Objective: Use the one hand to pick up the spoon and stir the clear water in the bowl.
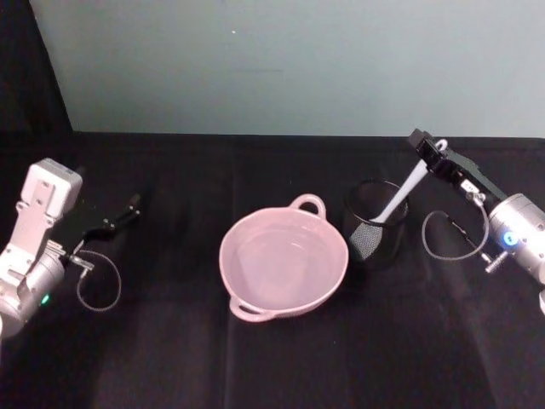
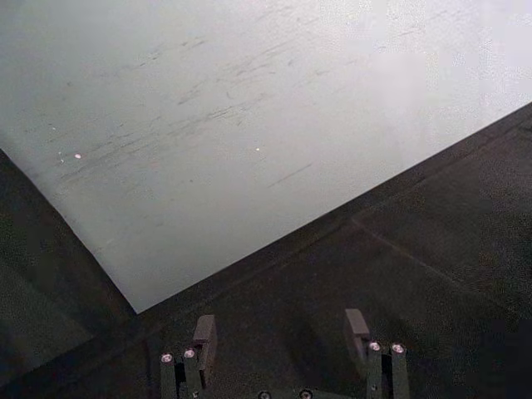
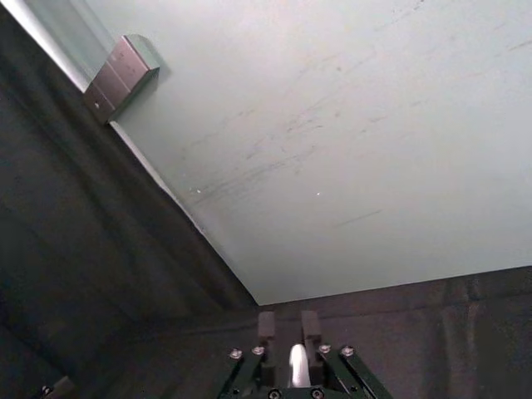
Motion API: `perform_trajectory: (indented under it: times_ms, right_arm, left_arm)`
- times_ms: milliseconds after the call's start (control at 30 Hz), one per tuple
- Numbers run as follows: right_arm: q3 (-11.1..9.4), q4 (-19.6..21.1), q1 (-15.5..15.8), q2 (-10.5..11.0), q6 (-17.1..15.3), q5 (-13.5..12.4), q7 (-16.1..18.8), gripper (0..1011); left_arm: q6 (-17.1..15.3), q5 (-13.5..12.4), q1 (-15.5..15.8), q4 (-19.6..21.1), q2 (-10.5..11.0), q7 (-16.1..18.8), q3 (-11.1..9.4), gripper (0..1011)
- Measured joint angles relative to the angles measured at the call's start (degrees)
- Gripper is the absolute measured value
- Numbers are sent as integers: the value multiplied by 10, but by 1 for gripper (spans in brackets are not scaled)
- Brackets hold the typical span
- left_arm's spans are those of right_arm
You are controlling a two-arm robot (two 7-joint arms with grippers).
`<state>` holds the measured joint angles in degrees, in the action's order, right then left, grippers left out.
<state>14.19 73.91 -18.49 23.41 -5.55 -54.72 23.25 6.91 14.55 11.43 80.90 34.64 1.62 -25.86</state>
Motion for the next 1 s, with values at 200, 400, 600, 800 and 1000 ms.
perform_trajectory:
  times_ms: [200, 400, 600, 800, 1000]
  right_arm:
    - [2, -1, 0, 4, 5, -7, -6, 365]
    - [4, 3, 5, 10, 6, -12, -11, 567]
    - [5, 5, 9, 14, 8, -15, -14, 730]
    - [3, 14, 15, 18, 9, -22, -17, 926]
    - [-4, 58, 43, 36, -2, -31, -40, 1004]
  left_arm:
    - [0, 0, 0, 0, 0, 0, 0, 1011]
    - [0, 0, 0, 0, 0, 0, 0, 1011]
    - [0, 0, 0, 0, 0, 0, 0, 1011]
    - [0, 0, 0, 0, 0, 0, 0, 1011]
    - [0, 0, 0, 0, 0, 0, 0, 1011]
